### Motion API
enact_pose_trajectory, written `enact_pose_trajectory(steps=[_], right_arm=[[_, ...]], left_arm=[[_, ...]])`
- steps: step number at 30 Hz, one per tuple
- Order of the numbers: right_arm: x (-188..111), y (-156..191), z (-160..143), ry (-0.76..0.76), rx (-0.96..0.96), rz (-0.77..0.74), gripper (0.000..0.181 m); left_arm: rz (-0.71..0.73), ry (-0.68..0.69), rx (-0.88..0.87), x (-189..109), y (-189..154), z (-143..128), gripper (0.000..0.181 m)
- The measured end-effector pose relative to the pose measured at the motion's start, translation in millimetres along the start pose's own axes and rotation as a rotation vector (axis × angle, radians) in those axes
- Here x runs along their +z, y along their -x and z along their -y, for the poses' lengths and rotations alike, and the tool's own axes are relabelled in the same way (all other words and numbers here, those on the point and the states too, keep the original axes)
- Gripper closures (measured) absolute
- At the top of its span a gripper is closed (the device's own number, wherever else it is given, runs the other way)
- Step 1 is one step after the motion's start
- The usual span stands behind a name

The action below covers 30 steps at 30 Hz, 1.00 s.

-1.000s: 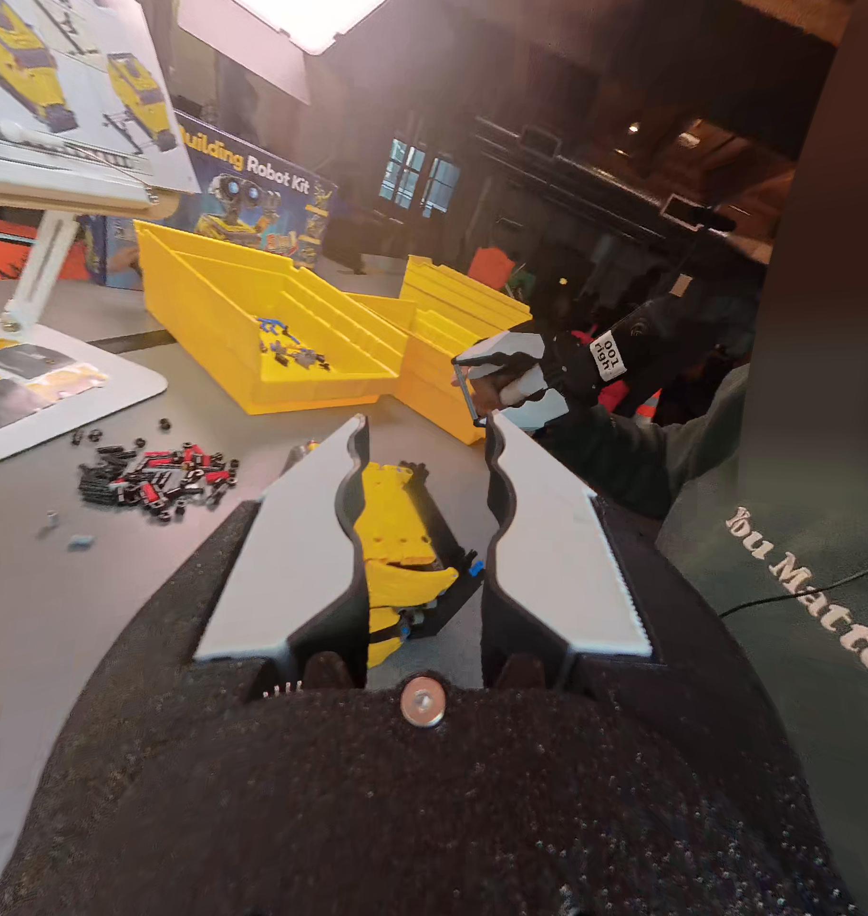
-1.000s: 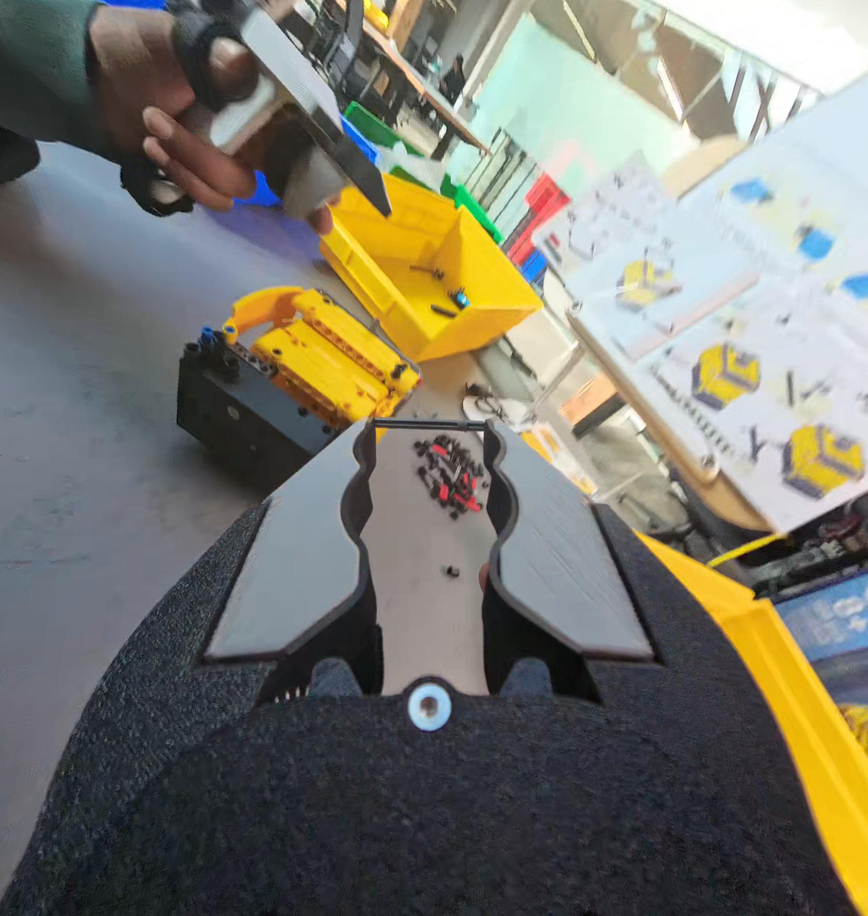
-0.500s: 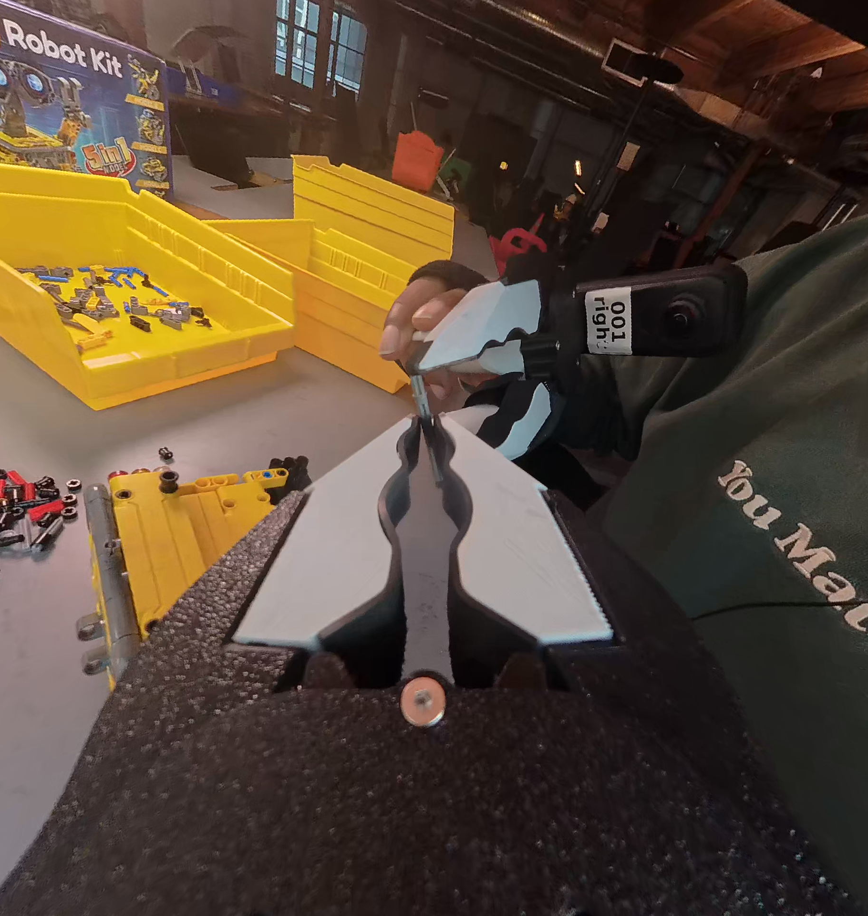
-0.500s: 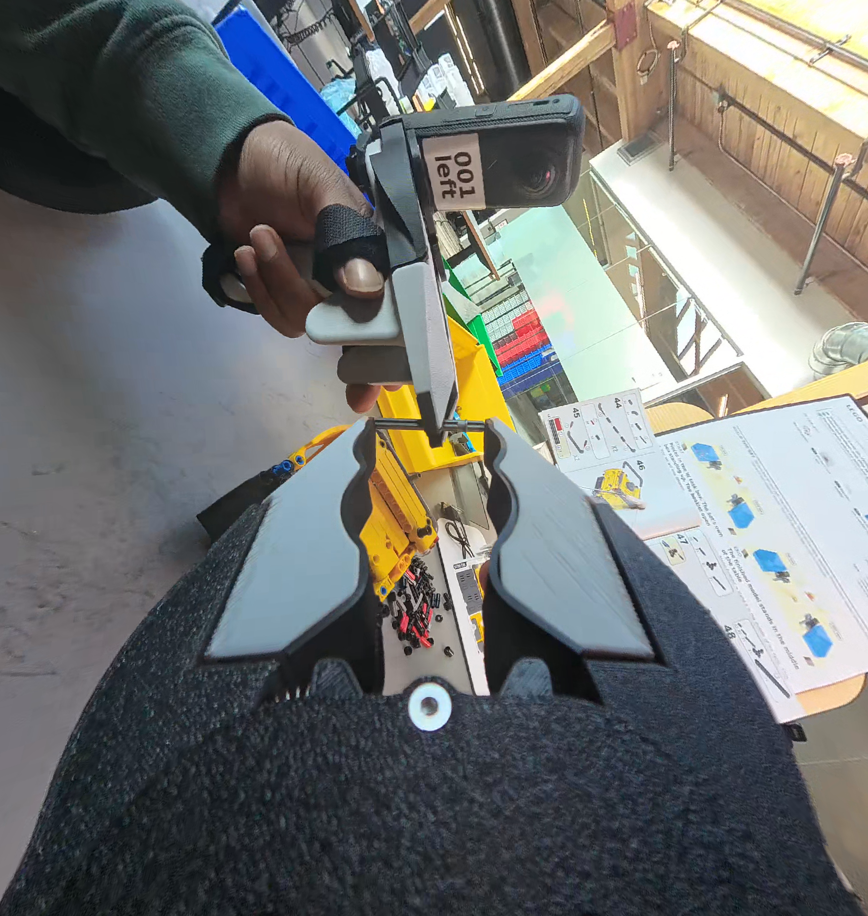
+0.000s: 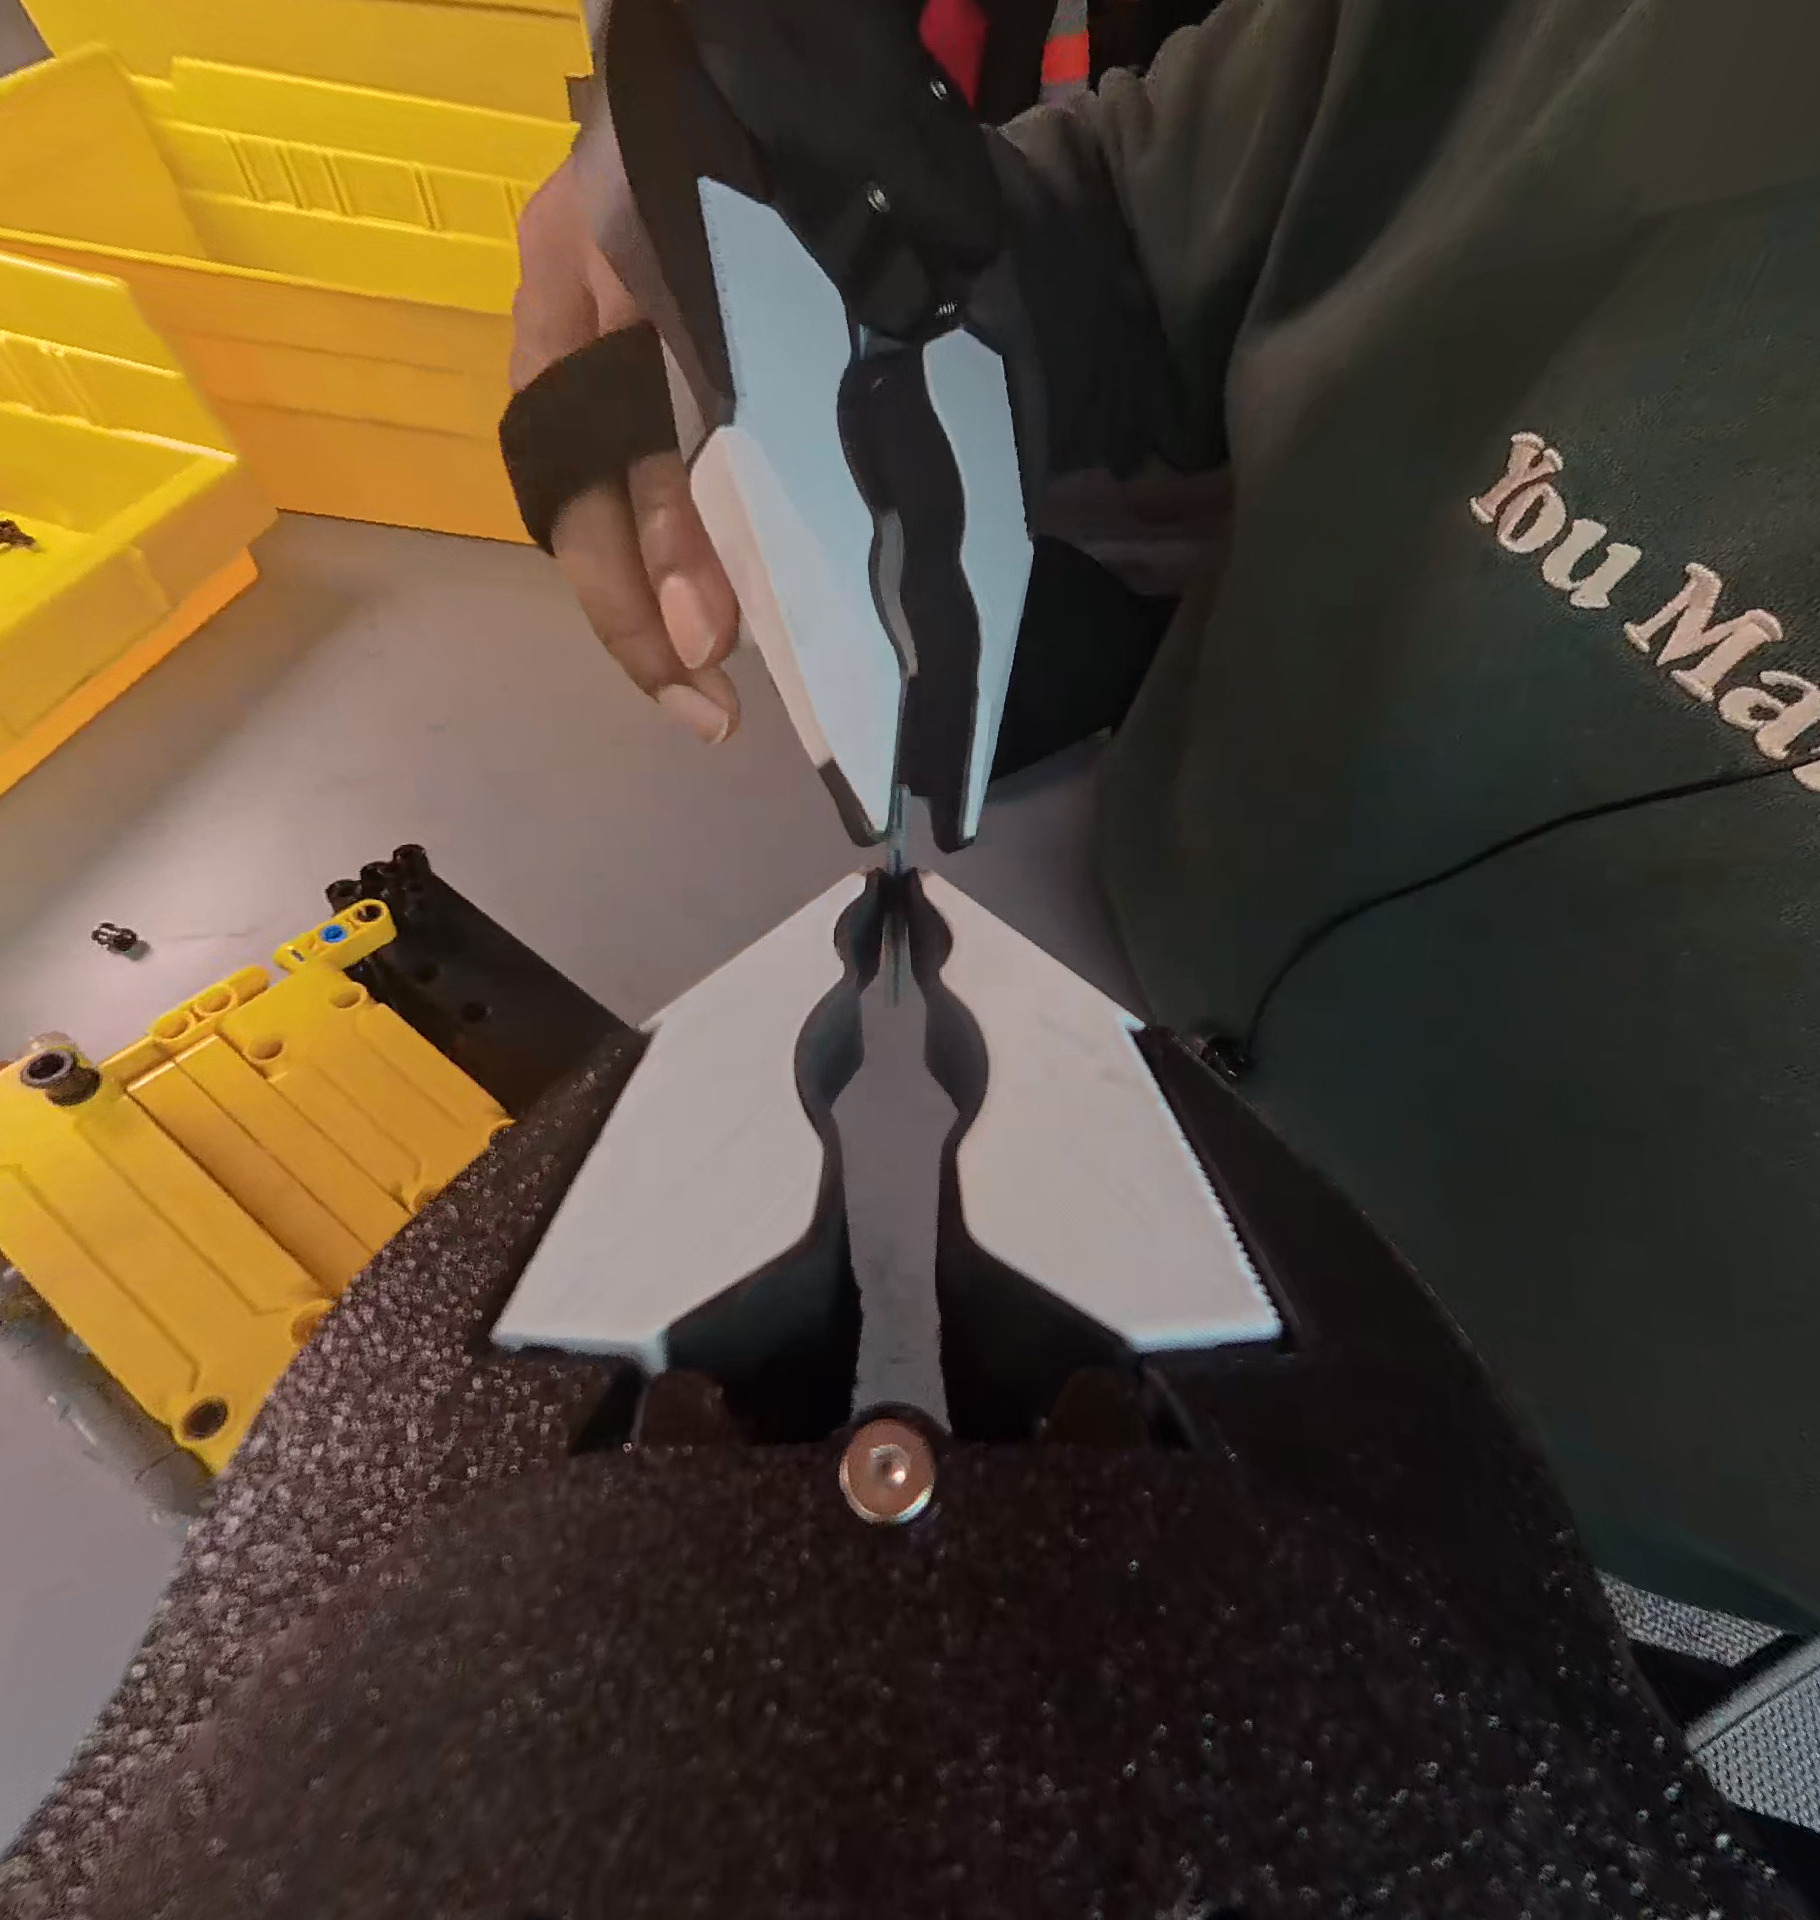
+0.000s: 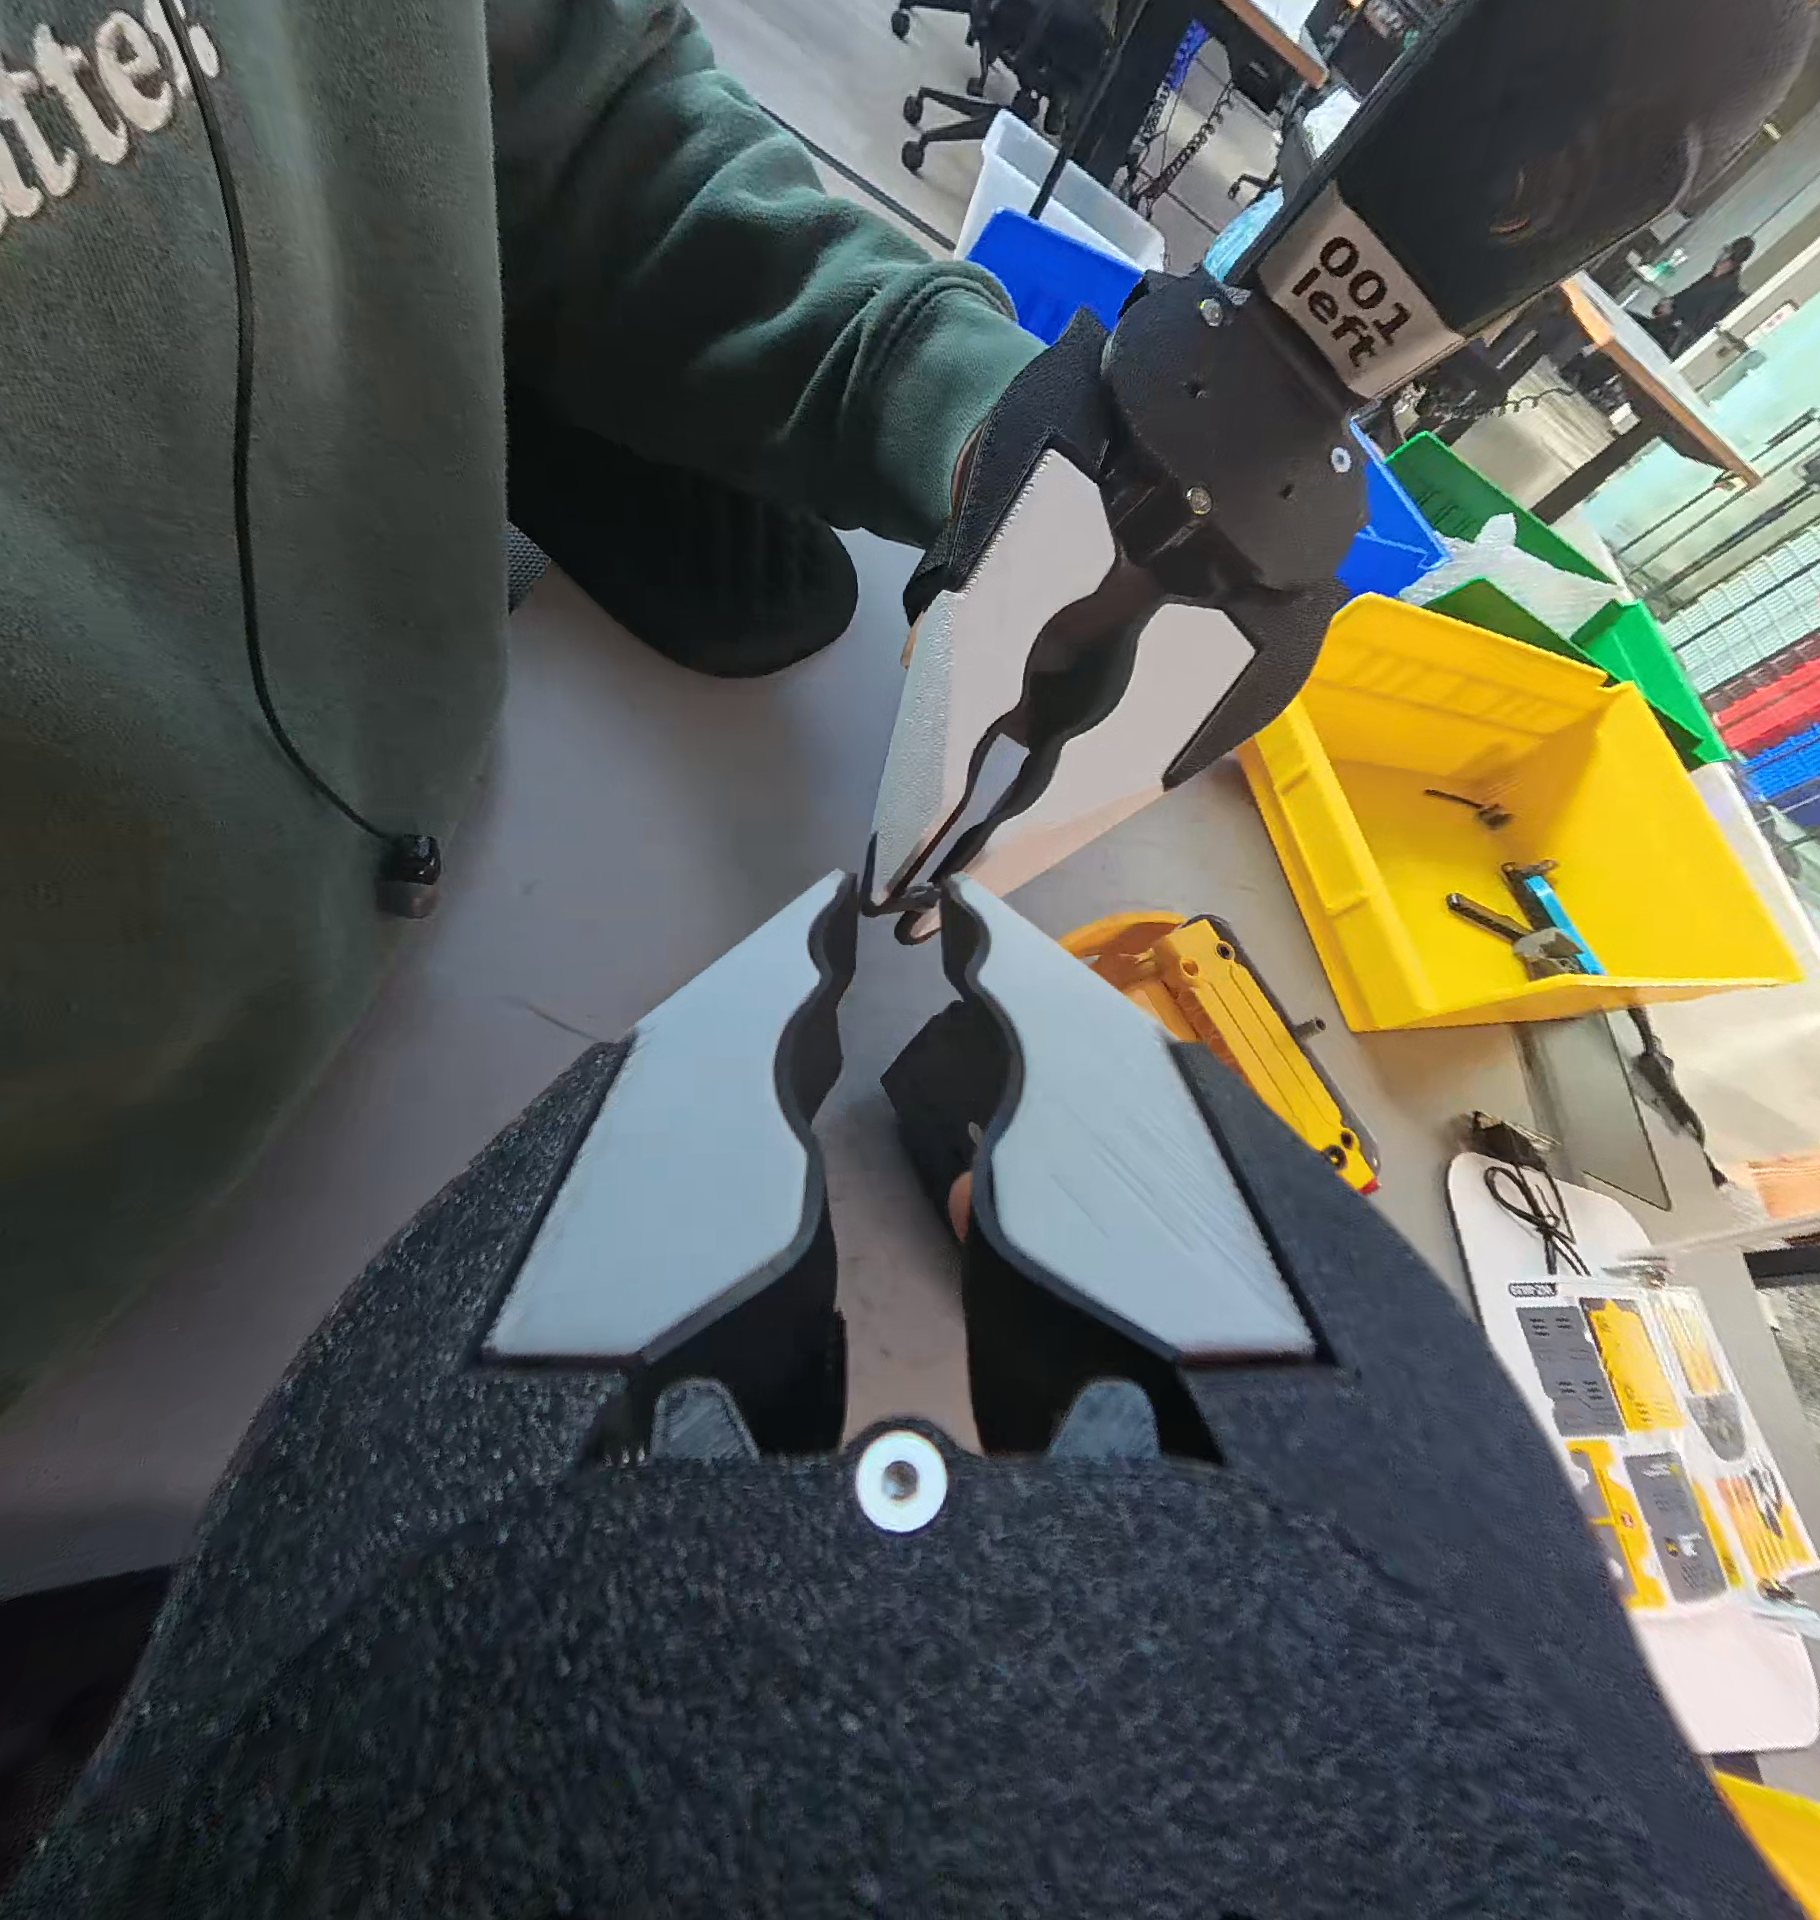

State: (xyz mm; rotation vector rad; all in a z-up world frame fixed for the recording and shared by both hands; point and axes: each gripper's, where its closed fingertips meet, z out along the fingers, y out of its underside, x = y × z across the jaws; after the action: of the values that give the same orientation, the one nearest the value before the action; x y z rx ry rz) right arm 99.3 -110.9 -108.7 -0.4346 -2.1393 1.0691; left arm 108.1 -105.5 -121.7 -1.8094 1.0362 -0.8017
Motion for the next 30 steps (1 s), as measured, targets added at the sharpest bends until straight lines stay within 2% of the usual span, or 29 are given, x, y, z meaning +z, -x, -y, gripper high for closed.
enact_pose_trajectory(steps=[2, 7, 12, 15, 22, 30], right_arm=[[-0.5, 0.7, -1.4, 0.008, 0.014, 0.026, 0.176], [-1.5, -4.2, -2.9, -0.018, 0.05, 0.018, 0.176], [-1.9, -12.7, -6.9, -0.005, 0.062, 0.003, 0.167], [-1.6, -15.7, -4.1, -0.024, 0.066, 0.004, 0.176], [-0.4, -23.2, -7.5, -0.052, 0.092, -0.014, 0.176], [2.8, -25.3, -14.8, -0.076, 0.141, -0.01, 0.177]], left_arm=[[-0.016, 0.009, 0.009, 2.8, -2.2, -1.9, 0.178], [-0.004, -0.048, 0.001, 0.9, 1.8, -0.2, 0.178], [0.068, -0.071, 0.037, -3.8, 10.1, 2.5, 0.178], [0.092, -0.08, 0.048, -5.2, 11.9, 3.6, 0.178], [0.144, -0.109, 0.041, -9.3, 20.1, 3.3, 0.178], [0.18, -0.083, 0.033, -7.4, 26.4, -2.0, 0.178]])
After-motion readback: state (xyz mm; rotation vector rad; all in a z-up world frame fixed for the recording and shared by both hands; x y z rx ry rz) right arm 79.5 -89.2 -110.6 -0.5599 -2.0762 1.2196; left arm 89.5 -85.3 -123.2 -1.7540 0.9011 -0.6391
